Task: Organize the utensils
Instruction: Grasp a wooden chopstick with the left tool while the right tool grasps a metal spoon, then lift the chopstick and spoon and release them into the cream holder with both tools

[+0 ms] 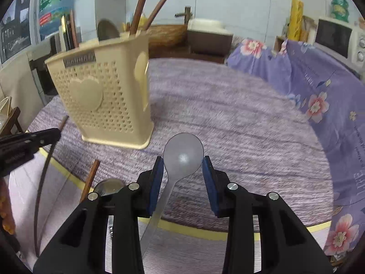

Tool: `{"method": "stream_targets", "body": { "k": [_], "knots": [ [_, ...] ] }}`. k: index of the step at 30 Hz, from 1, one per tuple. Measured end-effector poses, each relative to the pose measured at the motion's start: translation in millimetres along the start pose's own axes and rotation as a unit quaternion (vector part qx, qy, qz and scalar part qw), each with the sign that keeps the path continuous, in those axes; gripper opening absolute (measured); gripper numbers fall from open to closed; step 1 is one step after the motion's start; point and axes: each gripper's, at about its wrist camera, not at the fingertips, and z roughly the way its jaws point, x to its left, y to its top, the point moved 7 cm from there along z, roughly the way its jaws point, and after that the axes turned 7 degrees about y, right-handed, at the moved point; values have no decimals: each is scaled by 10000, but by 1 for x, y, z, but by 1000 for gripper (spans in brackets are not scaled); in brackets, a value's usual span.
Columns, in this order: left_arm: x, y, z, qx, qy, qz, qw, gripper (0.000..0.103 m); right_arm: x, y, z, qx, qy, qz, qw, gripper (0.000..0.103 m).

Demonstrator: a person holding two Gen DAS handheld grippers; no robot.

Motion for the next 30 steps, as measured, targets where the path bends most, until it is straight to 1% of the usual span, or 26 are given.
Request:
{"method": "stream_targets", "body": {
  "k": [5, 7, 11, 15, 21, 23, 28, 30],
  "knots": [
    [6, 28, -48, -704, -126, -179, 9973, 8, -12, 19, -39, -568, -227, -9, 9981, 36],
    [9, 38, -66, -958, -177, -245, 9949, 8, -15, 23, -51, -698, -234, -30, 9973, 36],
    [14, 51, -86, -1254, -195, -343, 9913, 8, -12, 28, -64, -823, -264, -160, 9961, 36],
    [14, 54, -91, -1312, -198, -323, 9906, 8, -9, 31, -68, -839, -222, -199, 9960, 36],
    [17, 54, -99, -1364, -354, -351, 9894, 8, -7, 31, -73, -821, -97, -222, 9963, 36],
    [18, 55, -103, -1416, -353, -344, 9887, 8, -5, 33, -75, -831, -42, -229, 9963, 36],
    [18, 66, -116, -1497, -533, -324, 9868, 8, 1, 51, -87, -945, 170, -304, 9949, 36],
    [18, 76, -124, -1559, -574, -321, 9856, 8, 6, 65, -94, -1003, 343, -309, 9939, 36]
  ]
}}
